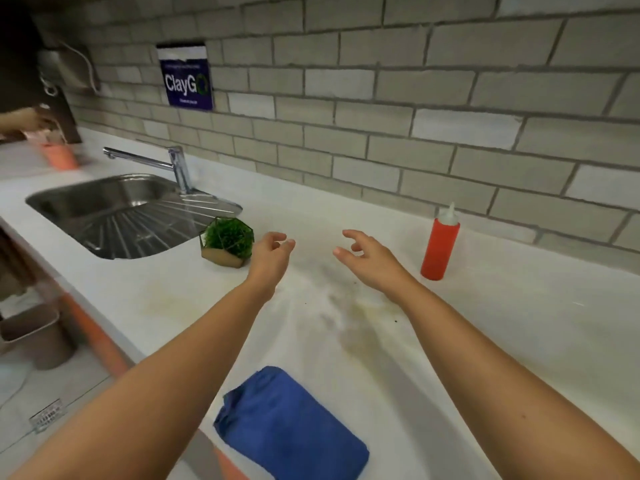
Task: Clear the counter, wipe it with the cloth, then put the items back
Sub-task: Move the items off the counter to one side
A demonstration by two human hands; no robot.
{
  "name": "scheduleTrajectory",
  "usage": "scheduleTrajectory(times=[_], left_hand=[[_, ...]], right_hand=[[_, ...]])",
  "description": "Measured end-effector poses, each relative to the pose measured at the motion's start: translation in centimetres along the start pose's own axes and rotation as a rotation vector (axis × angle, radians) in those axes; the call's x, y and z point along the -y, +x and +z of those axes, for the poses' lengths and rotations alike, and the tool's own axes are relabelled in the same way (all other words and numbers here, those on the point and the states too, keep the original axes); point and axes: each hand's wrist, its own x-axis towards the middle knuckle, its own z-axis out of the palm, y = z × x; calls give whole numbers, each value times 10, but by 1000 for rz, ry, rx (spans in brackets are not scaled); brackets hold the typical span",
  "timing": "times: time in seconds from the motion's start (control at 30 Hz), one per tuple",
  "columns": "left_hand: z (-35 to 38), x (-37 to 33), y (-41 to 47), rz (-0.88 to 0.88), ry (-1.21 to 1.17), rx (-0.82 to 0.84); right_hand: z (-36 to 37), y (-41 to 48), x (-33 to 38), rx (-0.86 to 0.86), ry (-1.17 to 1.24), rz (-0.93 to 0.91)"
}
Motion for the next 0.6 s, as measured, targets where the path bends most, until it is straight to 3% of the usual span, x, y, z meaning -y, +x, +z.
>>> scheduleTrajectory(times=[0.4,0.6], left_hand=[[-85,30,120,54,202,-206],[-123,55,170,-4,362,-151]], right_hand=[[100,101,31,80,173,234],[162,139,46,102,245,321]])
